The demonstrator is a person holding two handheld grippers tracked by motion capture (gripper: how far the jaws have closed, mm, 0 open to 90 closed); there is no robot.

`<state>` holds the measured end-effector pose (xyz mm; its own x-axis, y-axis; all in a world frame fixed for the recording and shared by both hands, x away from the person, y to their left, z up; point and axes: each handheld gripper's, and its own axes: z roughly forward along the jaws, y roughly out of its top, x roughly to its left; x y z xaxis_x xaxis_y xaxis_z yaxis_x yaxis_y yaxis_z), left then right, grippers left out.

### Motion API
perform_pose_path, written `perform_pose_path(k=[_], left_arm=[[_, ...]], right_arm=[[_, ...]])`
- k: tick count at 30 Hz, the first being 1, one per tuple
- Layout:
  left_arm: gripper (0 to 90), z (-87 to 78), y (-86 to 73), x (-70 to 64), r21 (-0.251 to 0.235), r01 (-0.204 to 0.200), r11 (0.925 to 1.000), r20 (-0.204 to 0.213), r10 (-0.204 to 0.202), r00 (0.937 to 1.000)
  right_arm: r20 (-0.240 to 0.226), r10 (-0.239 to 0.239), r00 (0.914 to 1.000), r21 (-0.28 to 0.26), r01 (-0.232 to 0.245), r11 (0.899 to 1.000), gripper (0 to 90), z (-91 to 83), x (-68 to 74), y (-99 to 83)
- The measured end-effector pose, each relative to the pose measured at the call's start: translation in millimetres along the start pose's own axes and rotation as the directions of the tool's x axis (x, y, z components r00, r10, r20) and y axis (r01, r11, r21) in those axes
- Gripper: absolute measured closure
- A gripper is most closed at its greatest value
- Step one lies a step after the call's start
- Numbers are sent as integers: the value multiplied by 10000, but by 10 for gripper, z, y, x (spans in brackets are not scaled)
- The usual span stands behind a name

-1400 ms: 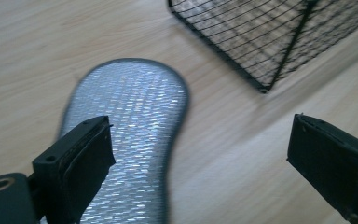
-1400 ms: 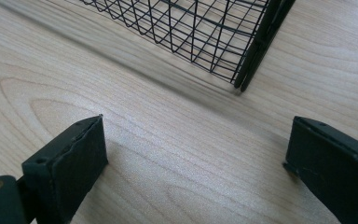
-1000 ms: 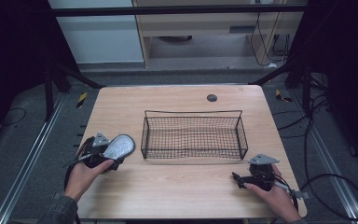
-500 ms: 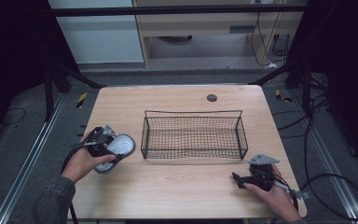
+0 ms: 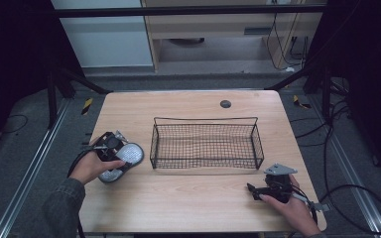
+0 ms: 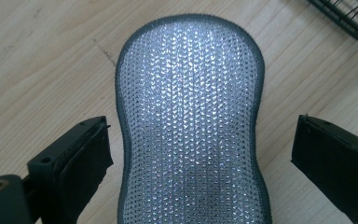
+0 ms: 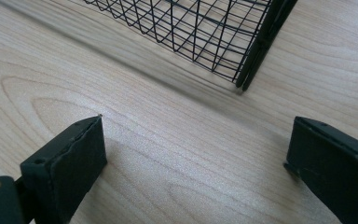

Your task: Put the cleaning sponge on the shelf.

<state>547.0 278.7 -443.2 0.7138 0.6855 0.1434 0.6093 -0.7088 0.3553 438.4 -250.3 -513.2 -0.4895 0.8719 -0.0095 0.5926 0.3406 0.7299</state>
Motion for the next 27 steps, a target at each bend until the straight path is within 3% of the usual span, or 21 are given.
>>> perform_pose_path(k=[2, 8, 18, 27], left_arm=[[37, 41, -3, 18, 348, -13, 9994, 27, 13, 10000], [38, 90, -12, 40, 578, 55, 9983, 71, -59, 10000], [38, 171, -37, 102, 755, 290, 9967, 63, -295, 9995], [39, 236, -34, 90, 991, 227, 9948, 203, -249, 9995]], right_arm=[[1, 2, 10000, 1, -2, 10000, 47, 0, 0, 0], [-5, 2, 10000, 3, -2, 10000, 48, -1, 2, -1], [-20, 6, 10000, 5, -6, 10000, 47, -2, 2, -1], [-42, 6, 10000, 2, -6, 10000, 46, -3, 4, -1]])
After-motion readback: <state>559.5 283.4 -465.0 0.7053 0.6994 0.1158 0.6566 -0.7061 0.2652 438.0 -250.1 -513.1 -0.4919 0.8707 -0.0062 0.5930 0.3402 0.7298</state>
